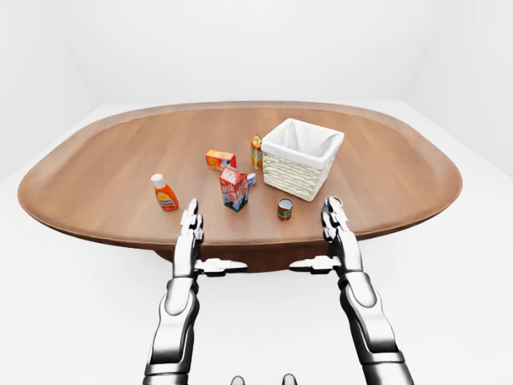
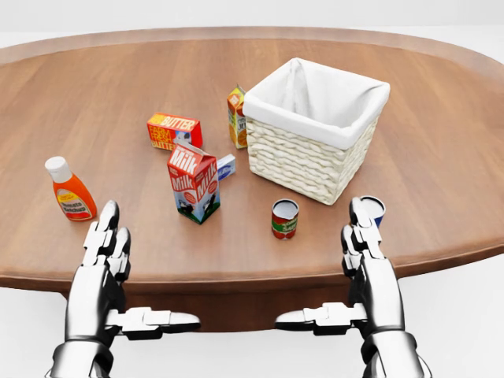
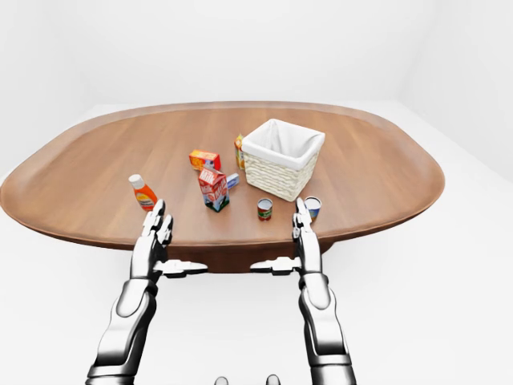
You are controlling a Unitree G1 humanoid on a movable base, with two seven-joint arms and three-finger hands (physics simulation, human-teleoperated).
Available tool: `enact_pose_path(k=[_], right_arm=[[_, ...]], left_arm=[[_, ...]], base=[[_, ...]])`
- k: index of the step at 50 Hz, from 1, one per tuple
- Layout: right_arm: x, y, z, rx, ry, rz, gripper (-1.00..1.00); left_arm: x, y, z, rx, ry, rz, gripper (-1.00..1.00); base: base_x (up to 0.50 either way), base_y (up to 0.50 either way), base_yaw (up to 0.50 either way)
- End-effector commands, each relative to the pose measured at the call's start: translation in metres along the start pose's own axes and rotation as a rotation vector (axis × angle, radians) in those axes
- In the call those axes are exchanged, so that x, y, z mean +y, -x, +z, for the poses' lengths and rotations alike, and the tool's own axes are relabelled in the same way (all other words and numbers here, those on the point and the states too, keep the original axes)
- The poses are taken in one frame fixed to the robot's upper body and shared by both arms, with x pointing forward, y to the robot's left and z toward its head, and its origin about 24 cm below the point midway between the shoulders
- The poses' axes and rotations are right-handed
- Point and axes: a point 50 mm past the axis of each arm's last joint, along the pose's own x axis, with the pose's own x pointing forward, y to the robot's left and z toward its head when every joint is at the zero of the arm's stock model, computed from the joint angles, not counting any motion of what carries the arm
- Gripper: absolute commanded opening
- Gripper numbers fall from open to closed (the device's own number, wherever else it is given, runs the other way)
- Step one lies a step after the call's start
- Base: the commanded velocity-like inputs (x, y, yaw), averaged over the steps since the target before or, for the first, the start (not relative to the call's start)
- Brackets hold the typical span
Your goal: Pick up the alphabet soup, and put it in the basket.
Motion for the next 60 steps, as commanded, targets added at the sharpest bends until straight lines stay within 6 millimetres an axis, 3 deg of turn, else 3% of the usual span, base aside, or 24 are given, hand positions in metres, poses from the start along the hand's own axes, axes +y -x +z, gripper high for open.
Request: enact_pose_path(k=[1, 10, 23, 37, 53, 60], right_arm=[[-0.002, -0.003, -0.005, 0.029, -0.04, 0.033, 1.0], [0.0, 0.001, 0.003, 0.003, -0.018, 0.039, 1.0], [-0.001, 0.022, 0.059, -0.21, 0.037, 0.019, 1.0], [-0.003, 0.037, 0.094, -0.362, 0.061, 0.011, 1.0], [-0.003, 0.044, 0.105, -0.411, 0.092, 0.022, 1.0], [-0.001, 0.044, 0.106, -0.415, 0.089, 0.028, 1.0]], left_arm=[[0.01, 0.0, 0.004, -0.012, 0.014, 0.008, 1.0], [0.012, 0.001, 0.01, -0.02, 0.02, 0.01, 1.0], [0.023, 0.03, 0.086, -0.328, 0.042, 0.047, 1.0], [0.04, 0.047, 0.123, -0.504, 0.06, 0.105, 1.0], [0.041, 0.047, 0.121, -0.498, 0.057, 0.109, 1.0], [0.04, 0.048, 0.122, -0.502, 0.059, 0.103, 1.0]], base=[[0.0, 0.0, 0.0], [0.0, 0.0, 0.0], [0.0, 0.0, 0.0], [0.0, 0.0, 0.0], [0.0, 0.0, 0.0], [0.0, -0.4, 0.0]])
